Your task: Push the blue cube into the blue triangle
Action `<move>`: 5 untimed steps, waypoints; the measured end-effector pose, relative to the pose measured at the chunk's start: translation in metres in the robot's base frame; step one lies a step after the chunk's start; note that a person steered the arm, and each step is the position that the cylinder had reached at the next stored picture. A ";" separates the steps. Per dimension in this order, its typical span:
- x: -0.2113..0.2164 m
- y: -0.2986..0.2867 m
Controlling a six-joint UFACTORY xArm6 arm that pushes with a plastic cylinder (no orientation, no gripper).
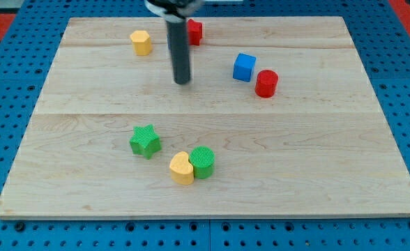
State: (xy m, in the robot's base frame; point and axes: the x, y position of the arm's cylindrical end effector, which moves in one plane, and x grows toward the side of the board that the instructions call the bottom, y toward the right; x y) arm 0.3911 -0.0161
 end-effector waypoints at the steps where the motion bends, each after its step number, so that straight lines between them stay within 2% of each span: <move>1: 0.043 0.080; 2: 0.041 0.142; 3: -0.008 0.133; 5: -0.072 0.055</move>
